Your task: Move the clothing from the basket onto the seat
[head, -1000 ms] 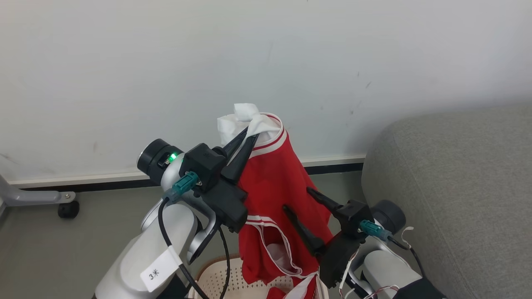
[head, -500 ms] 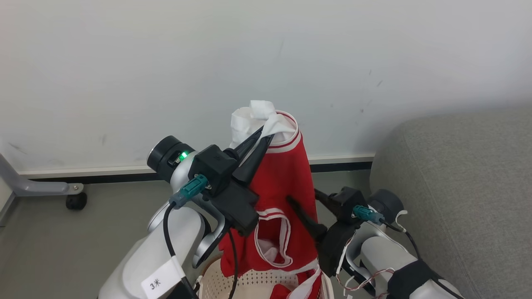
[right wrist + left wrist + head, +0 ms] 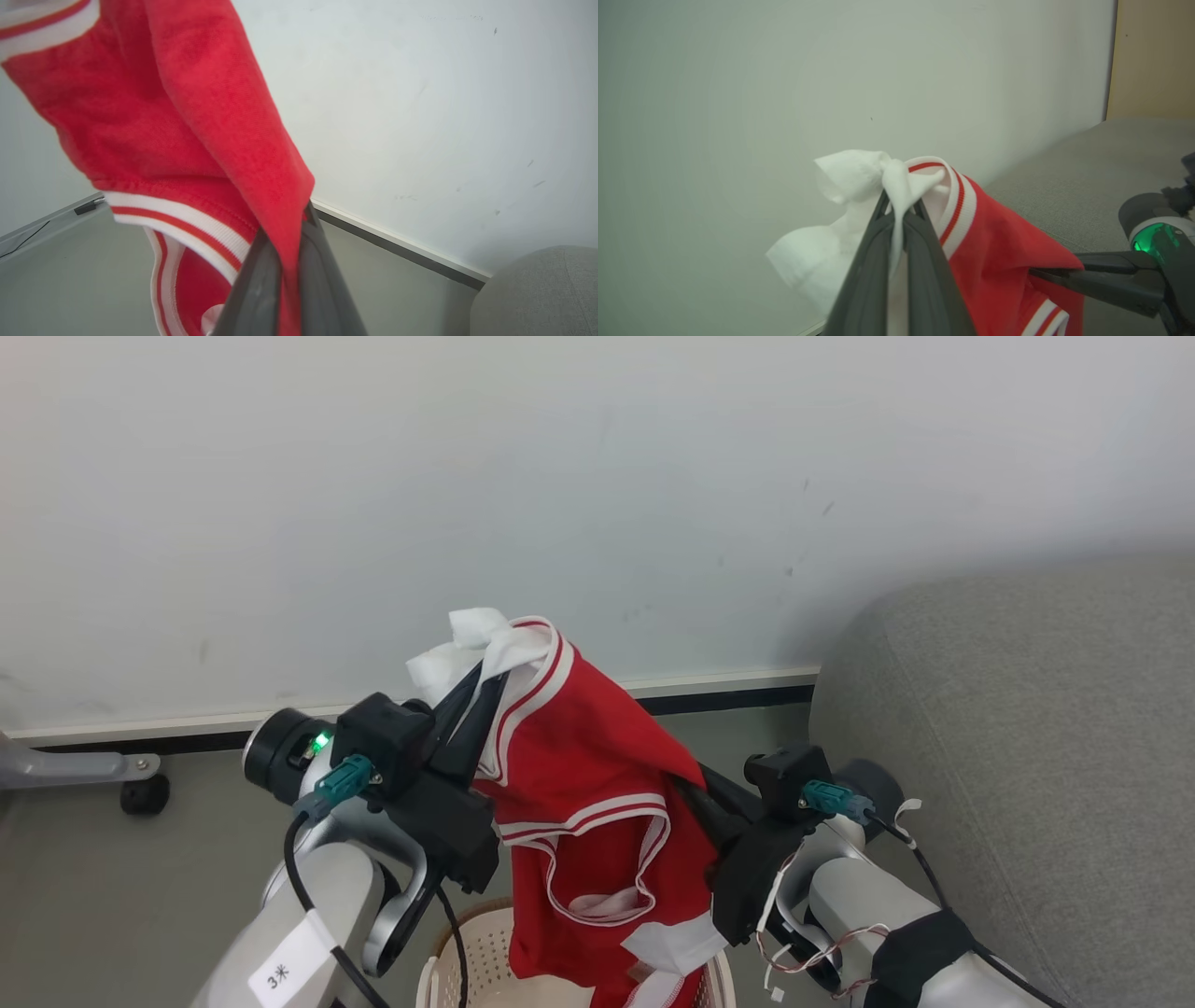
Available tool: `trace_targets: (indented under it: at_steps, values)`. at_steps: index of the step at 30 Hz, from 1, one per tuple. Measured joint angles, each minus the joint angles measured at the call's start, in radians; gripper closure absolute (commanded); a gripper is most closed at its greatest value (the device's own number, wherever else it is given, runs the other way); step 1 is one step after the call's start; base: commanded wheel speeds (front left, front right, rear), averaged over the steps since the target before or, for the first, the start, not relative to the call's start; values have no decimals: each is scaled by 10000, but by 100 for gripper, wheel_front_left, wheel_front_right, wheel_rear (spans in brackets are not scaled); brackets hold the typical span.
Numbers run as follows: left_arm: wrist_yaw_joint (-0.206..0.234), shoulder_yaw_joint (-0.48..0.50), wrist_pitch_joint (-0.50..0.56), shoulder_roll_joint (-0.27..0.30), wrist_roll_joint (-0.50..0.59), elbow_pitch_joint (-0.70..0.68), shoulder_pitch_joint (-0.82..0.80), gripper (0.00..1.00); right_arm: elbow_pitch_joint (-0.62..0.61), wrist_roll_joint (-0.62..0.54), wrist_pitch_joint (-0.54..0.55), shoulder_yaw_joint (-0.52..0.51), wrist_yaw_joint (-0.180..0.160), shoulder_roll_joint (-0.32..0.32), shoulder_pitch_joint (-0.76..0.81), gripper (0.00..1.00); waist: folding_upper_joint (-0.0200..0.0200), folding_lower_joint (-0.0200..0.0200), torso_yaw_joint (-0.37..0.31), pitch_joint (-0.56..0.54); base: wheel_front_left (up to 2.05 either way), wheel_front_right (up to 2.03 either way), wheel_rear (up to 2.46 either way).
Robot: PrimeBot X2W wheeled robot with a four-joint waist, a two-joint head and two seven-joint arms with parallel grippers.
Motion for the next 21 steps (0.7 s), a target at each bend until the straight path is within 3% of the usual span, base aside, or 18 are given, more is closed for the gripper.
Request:
trace_targets:
  at_steps: [1, 2, 13, 21]
  values:
    - [0, 0, 0, 0, 0, 0, 0, 8, 0, 0, 0, 0, 0, 0, 0, 100, 0, 0, 0, 0, 0, 0, 0]
    - [63, 58, -2, 10, -29, 59, 94, 0, -19, 50, 2, -12, 0, -12, -9, 100, 0, 0, -52, 7, 0, 0, 0]
    - [412, 416, -280, 96, -504, 460, 1202, 0, -543, 449, 2, -518, 0, -765, -174, 100, 0, 0, -746, 55, 0, 0, 0]
    - [418, 372, -606, -54, -616, 462, 2057, 0, -863, 508, 2, -671, 0, -1333, -163, 100, 1, 0, -1260, 59, 0, 0, 0]
